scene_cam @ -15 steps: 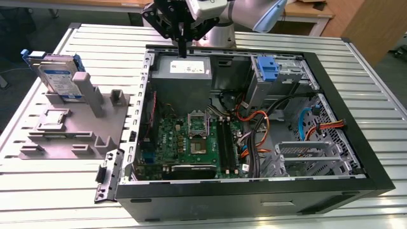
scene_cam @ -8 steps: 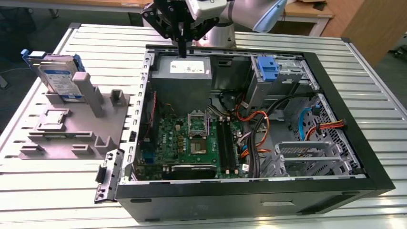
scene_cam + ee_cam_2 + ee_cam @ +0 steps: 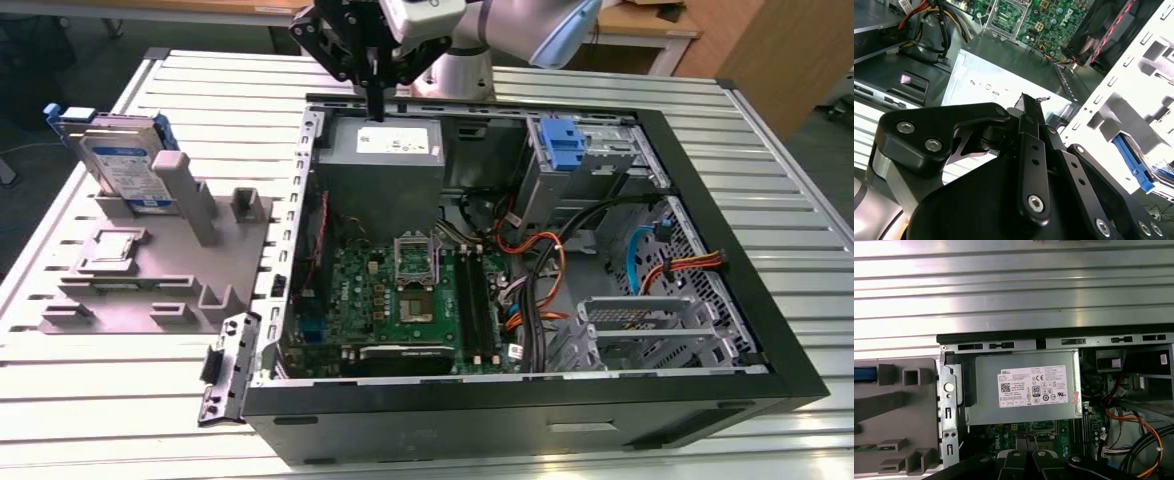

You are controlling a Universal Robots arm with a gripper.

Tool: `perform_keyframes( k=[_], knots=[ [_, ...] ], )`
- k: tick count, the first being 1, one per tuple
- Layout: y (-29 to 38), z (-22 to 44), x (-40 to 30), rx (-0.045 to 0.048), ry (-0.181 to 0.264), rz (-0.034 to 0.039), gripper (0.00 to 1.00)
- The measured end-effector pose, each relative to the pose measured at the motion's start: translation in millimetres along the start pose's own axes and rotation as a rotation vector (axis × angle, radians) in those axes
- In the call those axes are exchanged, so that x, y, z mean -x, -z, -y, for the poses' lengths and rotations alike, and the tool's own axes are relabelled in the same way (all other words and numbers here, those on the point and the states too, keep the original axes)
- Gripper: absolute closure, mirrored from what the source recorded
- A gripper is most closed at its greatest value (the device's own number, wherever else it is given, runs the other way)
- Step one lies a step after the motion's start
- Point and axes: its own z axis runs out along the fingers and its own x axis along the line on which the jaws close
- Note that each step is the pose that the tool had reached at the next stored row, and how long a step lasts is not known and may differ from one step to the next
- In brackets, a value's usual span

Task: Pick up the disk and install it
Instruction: 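Reach for the disk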

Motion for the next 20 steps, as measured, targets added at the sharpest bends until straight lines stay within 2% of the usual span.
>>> perform_keyframes(
  k=[6, 20],
  knots=[
    [-0.3, 0.4, -5.2, 0.0000, 0.000, -0.0001, 0.90],
    [-0.8, 0.9, -11.7, -0.0001, 0.000, -0.0007, 0.90]
  ],
)
